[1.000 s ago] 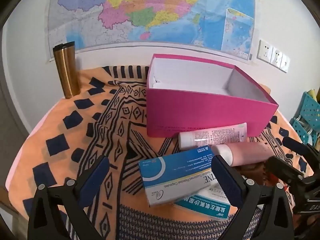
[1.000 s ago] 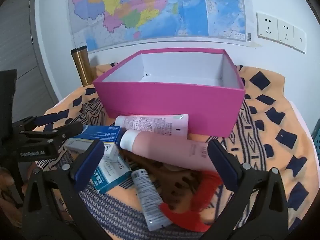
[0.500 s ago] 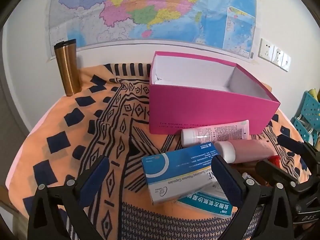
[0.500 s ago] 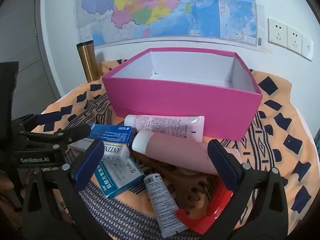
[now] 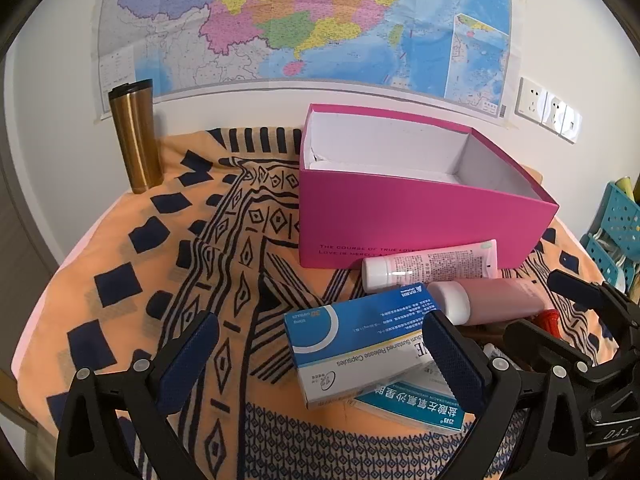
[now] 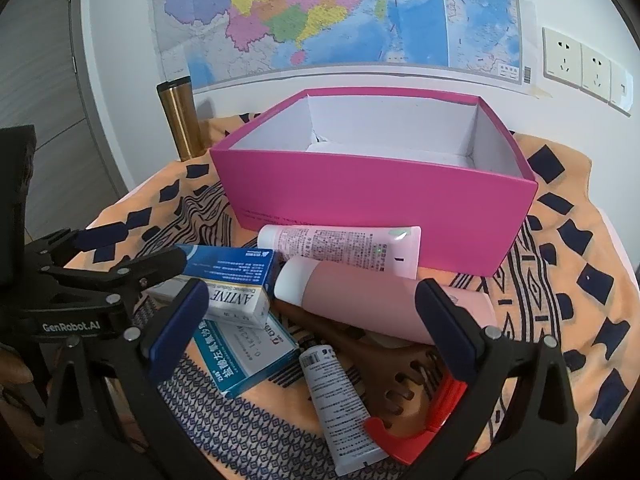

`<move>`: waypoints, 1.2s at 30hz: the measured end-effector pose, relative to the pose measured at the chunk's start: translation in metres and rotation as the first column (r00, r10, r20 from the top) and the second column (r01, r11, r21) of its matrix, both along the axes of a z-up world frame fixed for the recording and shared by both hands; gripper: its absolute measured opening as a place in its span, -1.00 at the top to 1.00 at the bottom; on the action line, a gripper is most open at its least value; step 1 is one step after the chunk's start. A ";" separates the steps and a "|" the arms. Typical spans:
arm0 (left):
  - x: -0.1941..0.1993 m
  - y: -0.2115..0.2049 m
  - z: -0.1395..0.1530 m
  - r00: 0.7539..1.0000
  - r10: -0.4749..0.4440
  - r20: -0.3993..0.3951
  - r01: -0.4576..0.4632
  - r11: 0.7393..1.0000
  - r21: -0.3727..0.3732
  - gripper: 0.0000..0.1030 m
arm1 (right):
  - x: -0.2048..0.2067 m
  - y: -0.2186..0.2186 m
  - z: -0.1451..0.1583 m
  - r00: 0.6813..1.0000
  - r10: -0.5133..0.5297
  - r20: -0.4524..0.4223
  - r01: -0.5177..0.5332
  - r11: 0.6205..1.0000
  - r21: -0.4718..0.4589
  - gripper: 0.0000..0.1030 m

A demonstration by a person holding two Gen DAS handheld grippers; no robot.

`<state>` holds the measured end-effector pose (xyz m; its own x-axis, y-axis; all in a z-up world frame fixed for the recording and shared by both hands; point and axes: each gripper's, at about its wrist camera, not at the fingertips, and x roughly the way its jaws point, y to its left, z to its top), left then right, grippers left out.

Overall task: Organize rigid objects
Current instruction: 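Move the right gripper toward the blue-and-white medicine box, then grasp the blue-and-white medicine box with the right gripper and lift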

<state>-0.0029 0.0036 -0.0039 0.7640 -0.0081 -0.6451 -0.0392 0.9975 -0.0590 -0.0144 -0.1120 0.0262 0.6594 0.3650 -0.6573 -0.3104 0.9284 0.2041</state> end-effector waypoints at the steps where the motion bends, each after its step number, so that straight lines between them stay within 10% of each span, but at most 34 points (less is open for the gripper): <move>1: 0.000 0.000 0.000 1.000 0.000 0.000 0.000 1.000 0.000 -0.99 | 0.000 0.000 0.000 1.000 0.000 -0.002 0.000 1.000 0.000 -1.00; 30: -0.008 0.021 -0.006 1.000 -0.009 -0.008 0.009 0.999 -0.034 -0.99 | 0.004 0.007 -0.005 0.998 0.058 -0.031 -0.057 0.998 0.027 -0.99; 36: -0.006 0.032 -0.017 0.996 -0.061 -0.065 0.054 0.994 -0.095 -0.81 | 0.012 0.019 -0.011 0.987 0.142 -0.078 -0.137 0.988 0.071 -0.54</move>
